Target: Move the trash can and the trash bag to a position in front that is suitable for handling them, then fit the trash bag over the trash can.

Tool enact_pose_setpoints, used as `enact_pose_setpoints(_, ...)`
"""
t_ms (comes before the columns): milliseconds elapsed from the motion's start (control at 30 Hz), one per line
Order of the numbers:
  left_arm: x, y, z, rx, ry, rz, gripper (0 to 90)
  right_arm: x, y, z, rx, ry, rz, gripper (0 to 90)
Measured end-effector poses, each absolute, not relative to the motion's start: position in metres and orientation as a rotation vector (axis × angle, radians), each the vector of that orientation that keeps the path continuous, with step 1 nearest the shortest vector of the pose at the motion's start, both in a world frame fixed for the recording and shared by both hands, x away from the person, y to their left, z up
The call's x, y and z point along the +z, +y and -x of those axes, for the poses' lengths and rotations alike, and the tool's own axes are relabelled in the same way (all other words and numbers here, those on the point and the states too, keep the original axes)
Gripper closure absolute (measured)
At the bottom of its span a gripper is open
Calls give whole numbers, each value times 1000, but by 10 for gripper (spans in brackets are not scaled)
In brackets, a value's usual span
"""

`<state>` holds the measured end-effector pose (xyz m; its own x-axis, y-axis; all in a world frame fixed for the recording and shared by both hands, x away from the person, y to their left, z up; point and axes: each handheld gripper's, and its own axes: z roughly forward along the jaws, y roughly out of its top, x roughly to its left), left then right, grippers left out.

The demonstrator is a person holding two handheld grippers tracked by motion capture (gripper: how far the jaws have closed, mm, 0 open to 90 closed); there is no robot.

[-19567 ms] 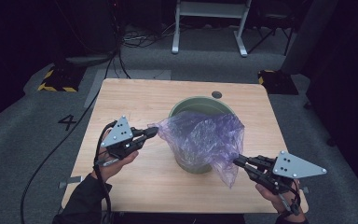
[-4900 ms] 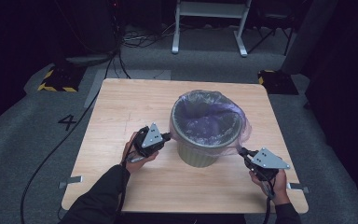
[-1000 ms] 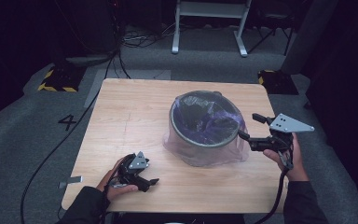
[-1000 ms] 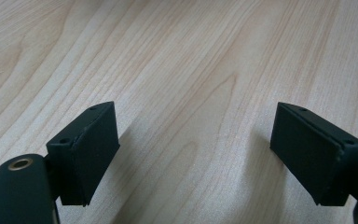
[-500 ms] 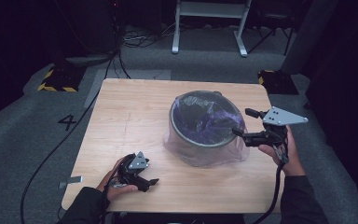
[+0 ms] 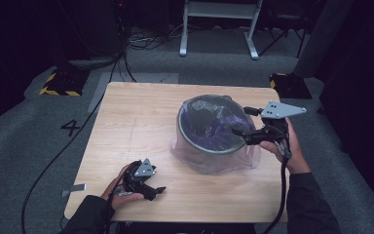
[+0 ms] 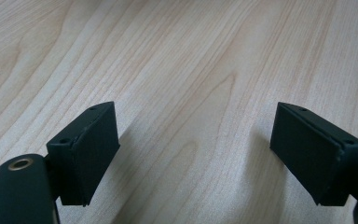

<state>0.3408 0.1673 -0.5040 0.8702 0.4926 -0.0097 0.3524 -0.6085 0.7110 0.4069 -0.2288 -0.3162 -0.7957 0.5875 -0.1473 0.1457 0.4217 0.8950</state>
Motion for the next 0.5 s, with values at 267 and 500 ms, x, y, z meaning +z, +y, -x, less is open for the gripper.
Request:
enact_pose_setpoints(267,-504,167,-341,239,607,-2284,149,-314,-205,-422,1254,2341,-602,196)
enact_pose_setpoints(500,-504,167,-341,234,598,-2285,148,-319,-191,-437,1160,2430,-599,210)
